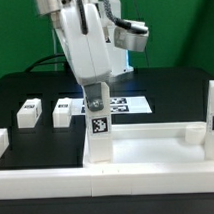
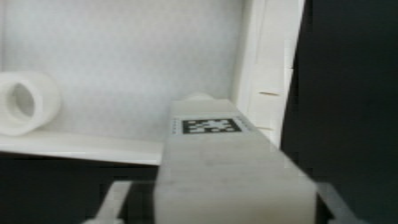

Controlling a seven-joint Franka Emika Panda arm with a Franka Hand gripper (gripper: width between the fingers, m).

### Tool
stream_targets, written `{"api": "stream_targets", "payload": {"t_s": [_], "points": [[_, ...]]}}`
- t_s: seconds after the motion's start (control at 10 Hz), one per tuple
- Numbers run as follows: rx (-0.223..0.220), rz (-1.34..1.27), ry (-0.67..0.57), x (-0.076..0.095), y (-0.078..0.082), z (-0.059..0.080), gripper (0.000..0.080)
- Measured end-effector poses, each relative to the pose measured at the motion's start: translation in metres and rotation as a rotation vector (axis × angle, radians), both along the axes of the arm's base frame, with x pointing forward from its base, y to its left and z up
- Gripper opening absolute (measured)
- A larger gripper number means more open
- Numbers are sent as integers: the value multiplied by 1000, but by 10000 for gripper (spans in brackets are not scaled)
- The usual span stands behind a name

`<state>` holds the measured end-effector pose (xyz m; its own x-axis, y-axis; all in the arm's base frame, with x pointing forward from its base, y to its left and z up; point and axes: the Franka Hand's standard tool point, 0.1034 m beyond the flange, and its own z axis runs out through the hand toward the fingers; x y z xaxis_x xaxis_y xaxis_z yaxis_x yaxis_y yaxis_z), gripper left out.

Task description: Assemble desk

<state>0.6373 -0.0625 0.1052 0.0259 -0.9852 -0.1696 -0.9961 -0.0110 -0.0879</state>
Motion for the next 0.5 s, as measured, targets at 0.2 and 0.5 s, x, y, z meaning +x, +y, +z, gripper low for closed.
{"api": "stream_targets", "payload": {"t_s": [0.2,0.5], "points": [[-21,112,-10,-1,1,-1,294],[-96,711,-66,-5,15,-2,619]]}}
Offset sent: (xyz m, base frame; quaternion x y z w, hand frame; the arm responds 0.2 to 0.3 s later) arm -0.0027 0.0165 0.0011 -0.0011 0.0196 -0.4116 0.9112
